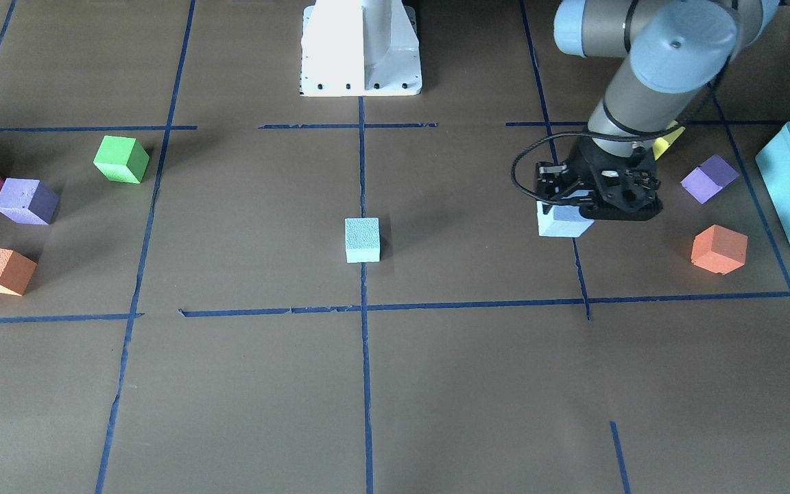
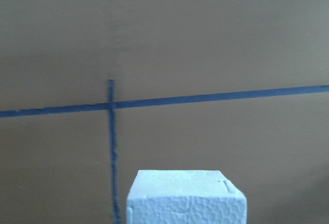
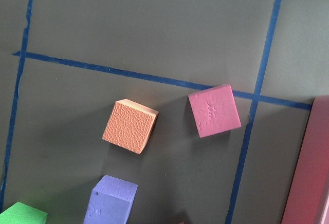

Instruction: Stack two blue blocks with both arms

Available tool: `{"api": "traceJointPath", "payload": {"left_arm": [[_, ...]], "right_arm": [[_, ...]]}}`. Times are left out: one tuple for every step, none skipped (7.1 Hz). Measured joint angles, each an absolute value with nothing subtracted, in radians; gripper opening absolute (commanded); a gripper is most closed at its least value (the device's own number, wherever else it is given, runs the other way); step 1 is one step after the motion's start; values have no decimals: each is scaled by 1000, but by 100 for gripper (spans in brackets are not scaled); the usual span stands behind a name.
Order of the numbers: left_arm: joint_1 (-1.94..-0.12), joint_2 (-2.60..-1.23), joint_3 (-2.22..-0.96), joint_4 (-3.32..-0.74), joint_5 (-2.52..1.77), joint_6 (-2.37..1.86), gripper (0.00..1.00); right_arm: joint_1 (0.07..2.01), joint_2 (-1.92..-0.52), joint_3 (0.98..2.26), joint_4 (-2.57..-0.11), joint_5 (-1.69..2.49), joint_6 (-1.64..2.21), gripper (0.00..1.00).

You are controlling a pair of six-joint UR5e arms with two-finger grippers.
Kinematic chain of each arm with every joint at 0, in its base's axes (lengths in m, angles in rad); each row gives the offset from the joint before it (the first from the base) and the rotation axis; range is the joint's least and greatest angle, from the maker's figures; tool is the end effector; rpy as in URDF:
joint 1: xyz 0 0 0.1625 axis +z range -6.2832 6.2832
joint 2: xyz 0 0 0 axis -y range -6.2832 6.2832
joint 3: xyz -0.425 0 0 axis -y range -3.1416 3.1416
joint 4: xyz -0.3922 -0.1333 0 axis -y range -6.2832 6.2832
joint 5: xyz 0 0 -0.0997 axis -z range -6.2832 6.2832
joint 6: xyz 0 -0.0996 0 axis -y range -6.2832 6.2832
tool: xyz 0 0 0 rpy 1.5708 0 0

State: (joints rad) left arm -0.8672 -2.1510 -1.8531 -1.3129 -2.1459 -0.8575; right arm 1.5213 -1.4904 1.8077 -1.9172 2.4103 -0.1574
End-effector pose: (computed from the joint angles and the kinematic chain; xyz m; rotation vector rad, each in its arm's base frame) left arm 0.3393 -0.5222 0.2322 0.0254 0.8084 0.0284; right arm 0.0341 -0.5068 0.5331 0.0180 -0.8409 -0.1824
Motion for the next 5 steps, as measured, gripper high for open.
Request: {"api": "traceJointPath", "payload": {"left_arm": [[-818, -2231, -1827, -1298, -2143, -943, 0], [-776, -2319, -1775, -1294, -2140, -1016, 0], [-748, -2388, -1724, -1295, -2138, -1059, 0], [-723, -2437, -1677, -1304, -2125, -1083, 0], [-698, -2479, -1611, -1343, -2099, -1108, 0]], "right_arm": [[1537, -1535, 1808, -1892, 2422, -169, 100], [1545, -1582, 1803, -1832, 2426, -173, 100], [1547, -1613, 1796, -1788, 2426, -174, 100], [1548, -1639, 1791, -1758, 2425, -174, 100], [1548, -1667, 1789, -1715, 2424, -173, 100]]}}
